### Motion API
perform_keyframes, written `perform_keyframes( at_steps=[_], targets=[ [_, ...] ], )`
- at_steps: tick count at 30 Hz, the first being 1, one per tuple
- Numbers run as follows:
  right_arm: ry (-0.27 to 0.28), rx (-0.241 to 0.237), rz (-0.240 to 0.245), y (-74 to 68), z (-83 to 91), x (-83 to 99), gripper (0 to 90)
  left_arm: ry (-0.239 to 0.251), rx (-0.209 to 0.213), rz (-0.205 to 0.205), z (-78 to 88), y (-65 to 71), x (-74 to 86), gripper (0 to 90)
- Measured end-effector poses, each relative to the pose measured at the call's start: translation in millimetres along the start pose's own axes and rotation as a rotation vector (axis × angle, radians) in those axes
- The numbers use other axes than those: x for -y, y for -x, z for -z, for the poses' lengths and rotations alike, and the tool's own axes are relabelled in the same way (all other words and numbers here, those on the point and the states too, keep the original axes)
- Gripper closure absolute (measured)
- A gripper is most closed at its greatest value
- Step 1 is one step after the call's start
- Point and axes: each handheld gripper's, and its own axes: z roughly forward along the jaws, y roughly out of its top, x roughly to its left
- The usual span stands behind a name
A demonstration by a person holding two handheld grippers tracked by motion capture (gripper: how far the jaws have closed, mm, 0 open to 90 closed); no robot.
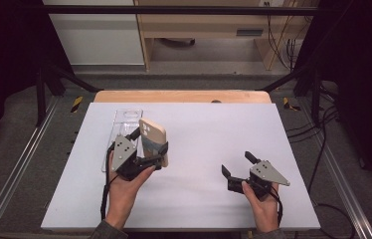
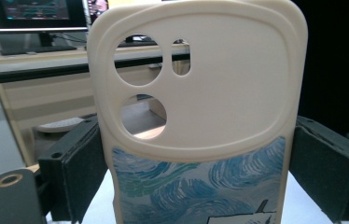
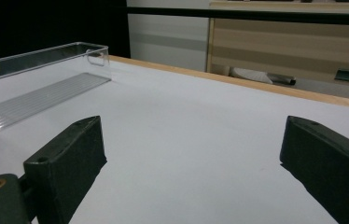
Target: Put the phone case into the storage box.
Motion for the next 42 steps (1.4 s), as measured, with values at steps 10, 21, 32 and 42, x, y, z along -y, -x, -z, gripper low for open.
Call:
perform_keyframes(
  at_steps=[10, 21, 32, 42],
  targets=[
    [-0.004, 0.006, 0.002, -1.6, -0.1, 1.7, 5.8, 0.026, -0.061, -0.016, 10.2, -12.7, -28.7, 9.8],
    [-0.017, 0.013, 0.014, -1.5, 0.5, 7.4, 5.3, 0.016, -0.11, -0.002, 5.7, -29.8, -30.5, 9.7],
    [-0.018, 0.019, 0.003, 1.5, 1.0, 9.1, 6.3, 0.028, -0.189, 0.0, 4.3, -57.1, -42.9, 9.6],
    [-0.007, 0.014, -0.001, -2.1, 1.4, 8.2, 5.9, 0.019, -0.257, -0.002, -8.3, -80.0, -37.1, 9.5]
  ],
)
